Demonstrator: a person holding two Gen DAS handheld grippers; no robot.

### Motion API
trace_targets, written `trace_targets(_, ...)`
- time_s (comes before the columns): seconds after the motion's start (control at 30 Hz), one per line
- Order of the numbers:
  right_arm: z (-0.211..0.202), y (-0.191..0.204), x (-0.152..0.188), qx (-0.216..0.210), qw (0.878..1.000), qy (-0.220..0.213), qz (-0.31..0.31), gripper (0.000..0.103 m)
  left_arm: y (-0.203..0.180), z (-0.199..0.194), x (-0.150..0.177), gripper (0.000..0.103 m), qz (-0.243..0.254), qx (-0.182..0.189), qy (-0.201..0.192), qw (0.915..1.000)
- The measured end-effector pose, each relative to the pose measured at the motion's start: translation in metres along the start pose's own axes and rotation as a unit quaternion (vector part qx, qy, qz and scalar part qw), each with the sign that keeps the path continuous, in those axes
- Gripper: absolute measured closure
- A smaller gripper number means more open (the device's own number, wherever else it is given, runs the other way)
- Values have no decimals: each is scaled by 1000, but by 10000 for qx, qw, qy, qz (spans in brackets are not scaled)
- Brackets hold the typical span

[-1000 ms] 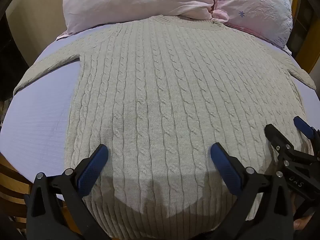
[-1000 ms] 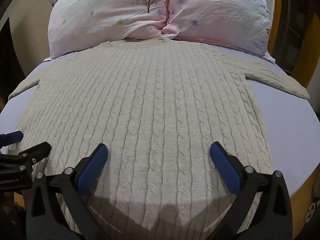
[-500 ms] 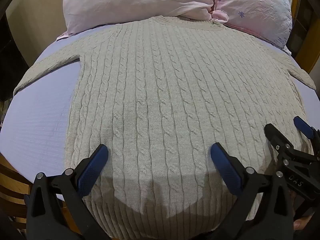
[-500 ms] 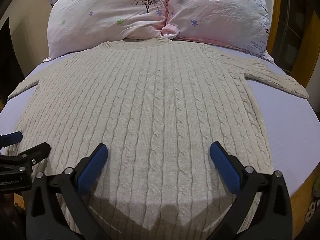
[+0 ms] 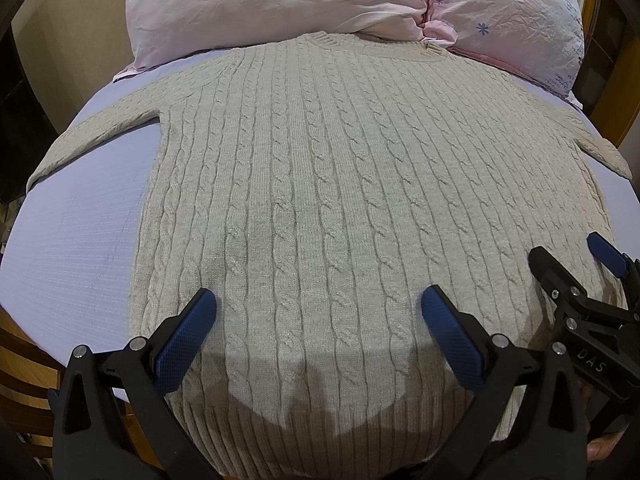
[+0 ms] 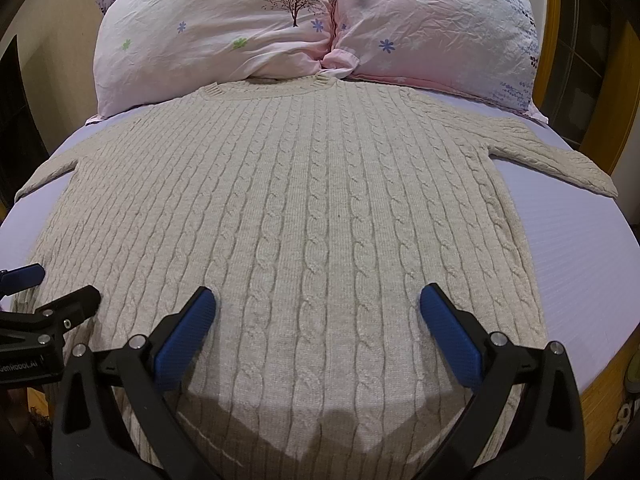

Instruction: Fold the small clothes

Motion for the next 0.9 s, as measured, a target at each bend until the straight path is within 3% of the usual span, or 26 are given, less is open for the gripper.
trace_targets(0.9, -2, -2, -1, 4, 10000, -11, -1, 2, 0, 0, 0, 1, 2, 0, -13, 10000)
Point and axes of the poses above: each gripper's, at about its wrist camera, not at the fingertips, and z roughly the way its jaws point, y to its left, x to its underside, the point moved 8 cm from there along z, roughly the way its jaws point, and after that the axes turned 6 degrees about x, right-handed, at the moved point
